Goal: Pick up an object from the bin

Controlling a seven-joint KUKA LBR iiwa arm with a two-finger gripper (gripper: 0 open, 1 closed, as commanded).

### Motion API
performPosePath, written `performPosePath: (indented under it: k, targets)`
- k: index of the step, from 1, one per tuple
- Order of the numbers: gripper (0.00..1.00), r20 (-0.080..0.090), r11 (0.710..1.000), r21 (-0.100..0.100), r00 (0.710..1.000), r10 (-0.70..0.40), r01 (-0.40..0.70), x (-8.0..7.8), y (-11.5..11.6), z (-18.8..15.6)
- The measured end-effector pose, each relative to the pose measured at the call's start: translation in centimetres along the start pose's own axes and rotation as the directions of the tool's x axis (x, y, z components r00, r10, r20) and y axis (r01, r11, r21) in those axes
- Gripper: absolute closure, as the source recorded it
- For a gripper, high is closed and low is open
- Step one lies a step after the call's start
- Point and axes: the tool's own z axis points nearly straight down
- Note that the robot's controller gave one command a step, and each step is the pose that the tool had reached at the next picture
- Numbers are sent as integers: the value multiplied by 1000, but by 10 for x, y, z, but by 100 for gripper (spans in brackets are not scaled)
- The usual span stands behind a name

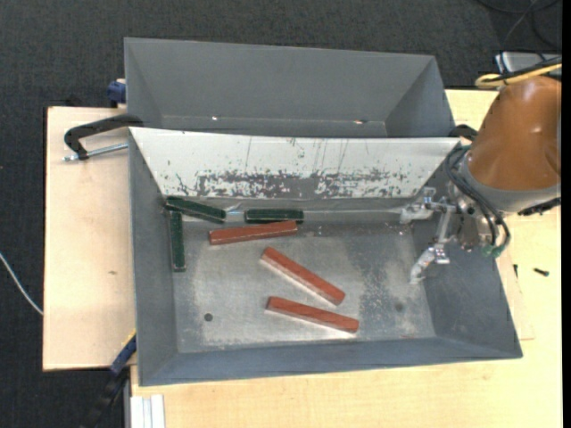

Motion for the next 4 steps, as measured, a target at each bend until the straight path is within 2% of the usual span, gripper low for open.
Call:
performPosePath:
  k: [1,2,3,4]
  targets:
    - [0,-9,999,-3,999,-40,40,18,58,71]
    - [0,-5,994,-1,994,-113,113,22,71,51]
    - [100,-14,989,-3,989,-149,149,27,128,82]
    - [100,-14,989,-3,989,-149,149,27,128,82]
